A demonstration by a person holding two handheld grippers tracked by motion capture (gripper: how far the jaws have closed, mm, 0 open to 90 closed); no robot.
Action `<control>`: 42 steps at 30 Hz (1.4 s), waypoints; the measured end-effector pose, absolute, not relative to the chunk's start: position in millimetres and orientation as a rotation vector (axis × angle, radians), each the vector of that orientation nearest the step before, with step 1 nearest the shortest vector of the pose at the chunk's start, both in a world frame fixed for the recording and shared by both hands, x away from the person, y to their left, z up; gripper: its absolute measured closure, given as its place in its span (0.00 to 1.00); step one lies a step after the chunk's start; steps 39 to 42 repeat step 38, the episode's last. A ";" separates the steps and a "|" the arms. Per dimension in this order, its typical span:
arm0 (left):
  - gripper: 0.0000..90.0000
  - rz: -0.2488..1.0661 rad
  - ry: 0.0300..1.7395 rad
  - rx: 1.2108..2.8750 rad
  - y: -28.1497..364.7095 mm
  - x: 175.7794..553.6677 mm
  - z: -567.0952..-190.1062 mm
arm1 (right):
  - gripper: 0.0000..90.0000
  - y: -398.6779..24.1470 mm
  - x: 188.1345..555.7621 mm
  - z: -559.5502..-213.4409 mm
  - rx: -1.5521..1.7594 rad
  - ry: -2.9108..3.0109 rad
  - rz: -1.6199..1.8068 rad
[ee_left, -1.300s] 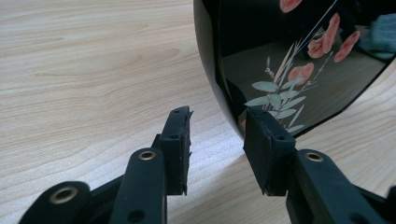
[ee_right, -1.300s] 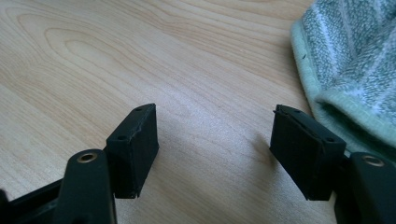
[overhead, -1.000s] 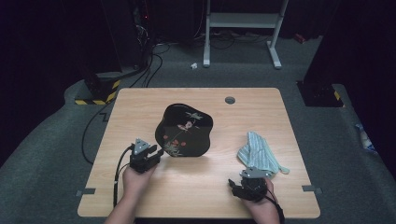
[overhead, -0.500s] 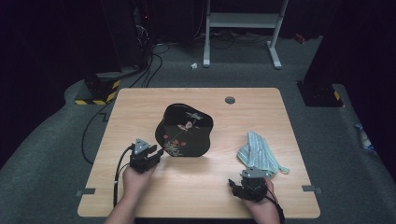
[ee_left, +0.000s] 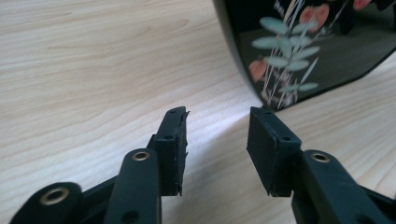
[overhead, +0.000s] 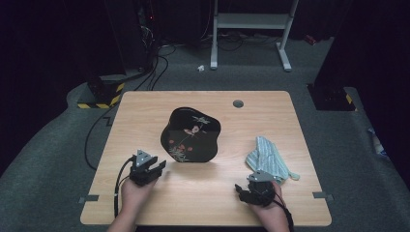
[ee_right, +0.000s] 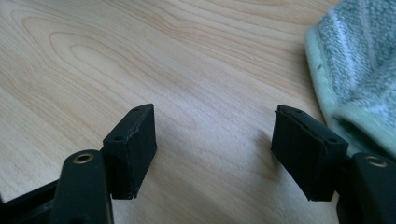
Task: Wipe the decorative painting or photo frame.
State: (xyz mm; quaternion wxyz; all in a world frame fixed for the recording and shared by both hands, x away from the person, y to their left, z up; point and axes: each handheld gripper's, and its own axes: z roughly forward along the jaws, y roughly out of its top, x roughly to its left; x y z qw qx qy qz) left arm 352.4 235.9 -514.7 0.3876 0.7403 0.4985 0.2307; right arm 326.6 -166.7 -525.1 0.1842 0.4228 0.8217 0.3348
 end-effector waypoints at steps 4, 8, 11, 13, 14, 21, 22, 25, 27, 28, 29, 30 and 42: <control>0.57 0.587 1.280 1.903 241.7 346.9 -517.5 | 0.32 -161.7 331.1 -525.4 1.186 2.327 0.954; 0.51 0.605 1.294 1.949 252.1 339.6 -522.8 | 0.30 -151.9 336.9 -525.3 1.180 2.345 0.966; 0.47 0.591 1.315 1.962 270.6 328.6 -527.7 | 0.28 -143.2 343.1 -526.1 1.157 2.357 0.968; 0.43 0.588 1.315 1.977 275.3 324.0 -530.9 | 0.26 -139.5 346.6 -526.8 1.154 2.353 0.964; 0.43 0.598 1.299 1.971 278.2 320.4 -532.4 | 0.26 -139.5 346.6 -526.8 1.154 2.353 0.964; 0.26 0.562 1.277 1.993 295.2 308.7 -533.3 | 0.18 -129.7 355.2 -528.8 1.161 2.342 0.953; 0.25 0.548 1.274 1.992 295.9 309.0 -533.2 | 0.17 -128.7 355.6 -528.9 1.164 2.341 0.955; 0.18 0.542 1.277 2.001 295.3 309.8 -533.7 | 0.17 -126.1 357.1 -528.9 1.164 2.340 0.950; 0.17 0.548 1.268 2.020 293.9 309.7 -533.7 | 0.17 -123.5 358.3 -529.0 1.157 2.344 0.952; 0.17 0.548 1.270 2.018 293.9 309.7 -533.8 | 0.17 -122.7 359.0 -529.0 1.156 2.344 0.953; 0.17 0.545 1.270 2.017 294.1 309.7 -533.7 | 0.17 -122.0 359.6 -529.0 1.157 2.344 0.953; 0.17 0.542 1.268 2.015 294.5 309.8 -533.7 | 0.17 -121.4 360.1 -529.0 1.154 2.345 0.953; 0.17 0.498 1.271 1.978 299.8 309.9 -533.5 | 0.17 -120.7 357.1 -529.0 1.166 2.336 0.948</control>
